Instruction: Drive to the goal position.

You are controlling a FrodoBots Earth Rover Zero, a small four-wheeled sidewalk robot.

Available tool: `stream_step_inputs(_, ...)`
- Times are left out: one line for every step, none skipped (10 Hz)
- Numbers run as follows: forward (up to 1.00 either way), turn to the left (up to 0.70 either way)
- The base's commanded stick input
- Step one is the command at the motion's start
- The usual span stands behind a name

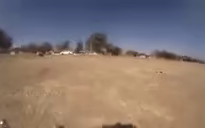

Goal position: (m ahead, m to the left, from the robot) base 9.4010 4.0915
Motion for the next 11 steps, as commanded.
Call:
stream_step_inputs(1.00,0.00)
stream_step_inputs(1.00,0.00)
stream_step_inputs(1.00,0.00)
stream_step_inputs(1.00,0.00)
stream_step_inputs(1.00,0.00)
stream_step_inputs(1.00,0.00)
stream_step_inputs(1.00,0.00)
stream_step_inputs(1.00,0.00)
stream_step_inputs(1.00,0.00)
stream_step_inputs(1.00,0.00)
stream_step_inputs(1.00,0.00)
